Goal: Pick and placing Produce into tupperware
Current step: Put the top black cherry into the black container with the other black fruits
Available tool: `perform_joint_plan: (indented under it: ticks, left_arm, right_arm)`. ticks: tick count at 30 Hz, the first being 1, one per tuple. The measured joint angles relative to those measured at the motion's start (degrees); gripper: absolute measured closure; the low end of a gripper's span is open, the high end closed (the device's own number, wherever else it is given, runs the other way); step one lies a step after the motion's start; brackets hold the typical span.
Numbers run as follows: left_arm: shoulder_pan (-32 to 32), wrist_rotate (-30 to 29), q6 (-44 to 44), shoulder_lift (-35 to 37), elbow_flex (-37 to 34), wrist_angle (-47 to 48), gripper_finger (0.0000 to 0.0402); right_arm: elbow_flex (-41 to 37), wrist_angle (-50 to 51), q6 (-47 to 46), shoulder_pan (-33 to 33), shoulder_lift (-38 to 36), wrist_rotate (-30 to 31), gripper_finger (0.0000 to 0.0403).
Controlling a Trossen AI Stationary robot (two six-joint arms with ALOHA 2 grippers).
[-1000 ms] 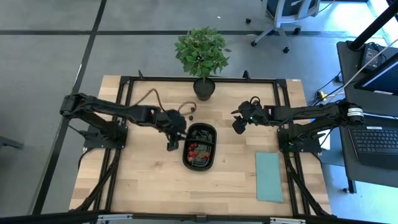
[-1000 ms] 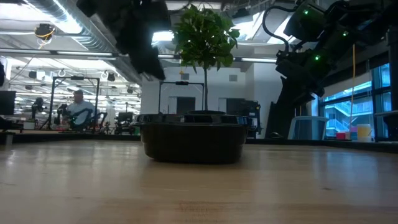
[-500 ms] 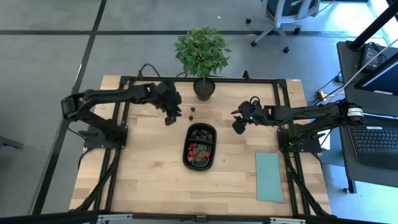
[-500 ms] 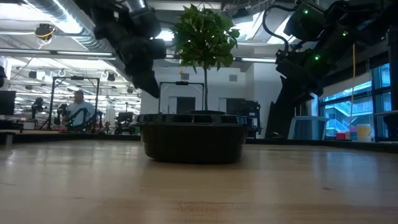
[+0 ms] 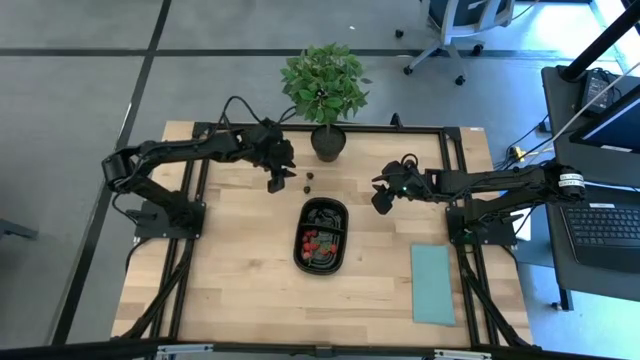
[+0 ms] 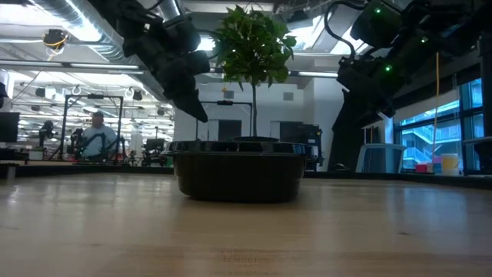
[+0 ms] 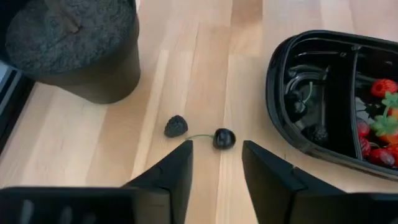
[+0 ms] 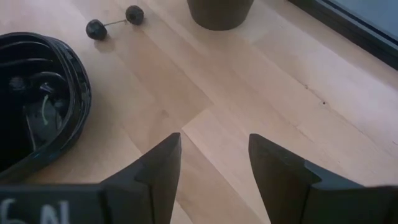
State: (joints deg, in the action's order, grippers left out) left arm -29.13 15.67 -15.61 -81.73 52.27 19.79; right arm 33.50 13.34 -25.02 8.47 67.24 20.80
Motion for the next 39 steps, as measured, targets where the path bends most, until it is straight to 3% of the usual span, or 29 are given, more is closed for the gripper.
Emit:
perform_joint_plan:
  ticks: [6,10,18,39]
  left_arm:
    - [0.47,-0.18,-0.17,0.0,0.0,-0.25,0.0203]
    - [0.43,-3.35,-0.07,0.0,0.0,-0.28,0.0175]
    - [0.44,-8.08,-1.51,0.0,0.0,-1.44,0.0171]
    - [0.47,-8.14,-5.7,-0.25,0.0,-1.9,0.0171]
  right_arm:
    - [0.0,-1.37,2.52,0.0,0.0,0.1,0.0212]
    - [0.0,-5.05,6.19,0.39,0.0,0.11,0.0212]
    - [0.0,-10.66,12.35,1.93,0.0,0.12,0.0212]
    - [0.0,-11.15,11.85,2.78,0.0,0.09,0.0212]
